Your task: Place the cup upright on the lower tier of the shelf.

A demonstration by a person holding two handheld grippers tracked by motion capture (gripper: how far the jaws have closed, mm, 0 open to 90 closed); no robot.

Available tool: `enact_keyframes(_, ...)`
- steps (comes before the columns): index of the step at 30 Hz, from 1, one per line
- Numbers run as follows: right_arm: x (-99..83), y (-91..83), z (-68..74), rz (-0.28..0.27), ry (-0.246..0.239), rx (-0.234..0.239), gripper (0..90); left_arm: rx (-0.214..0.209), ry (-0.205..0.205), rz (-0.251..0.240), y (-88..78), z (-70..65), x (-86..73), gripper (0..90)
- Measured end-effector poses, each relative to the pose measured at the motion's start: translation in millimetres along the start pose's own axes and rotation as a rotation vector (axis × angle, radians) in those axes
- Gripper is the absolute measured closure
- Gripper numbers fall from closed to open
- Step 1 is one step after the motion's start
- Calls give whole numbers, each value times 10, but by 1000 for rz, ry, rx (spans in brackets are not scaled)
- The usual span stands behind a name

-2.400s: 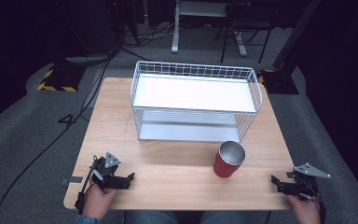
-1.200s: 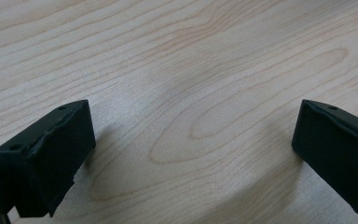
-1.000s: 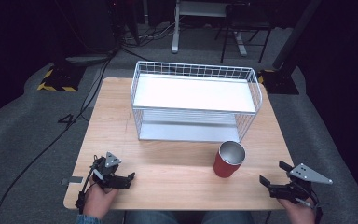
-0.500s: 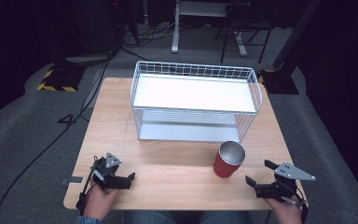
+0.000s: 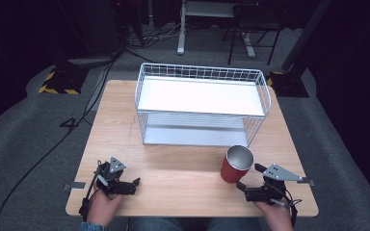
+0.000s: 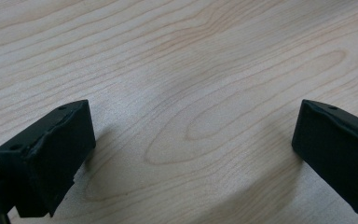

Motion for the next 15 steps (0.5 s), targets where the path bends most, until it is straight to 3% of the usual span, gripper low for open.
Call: enact_keyframes(15, -125, 338, 52, 22, 56, -7, 0, 0, 1, -1, 1, 1, 0, 0)
Point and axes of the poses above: each handheld gripper's, and its own axes: y roughly forward along the jaws, x roughly out of its top, z roughly to its left, the point moved 1 cm from there along y, roughly forward along the jaws, and after that the axes turned 12 degrees about -z, right-handed, at the moved point
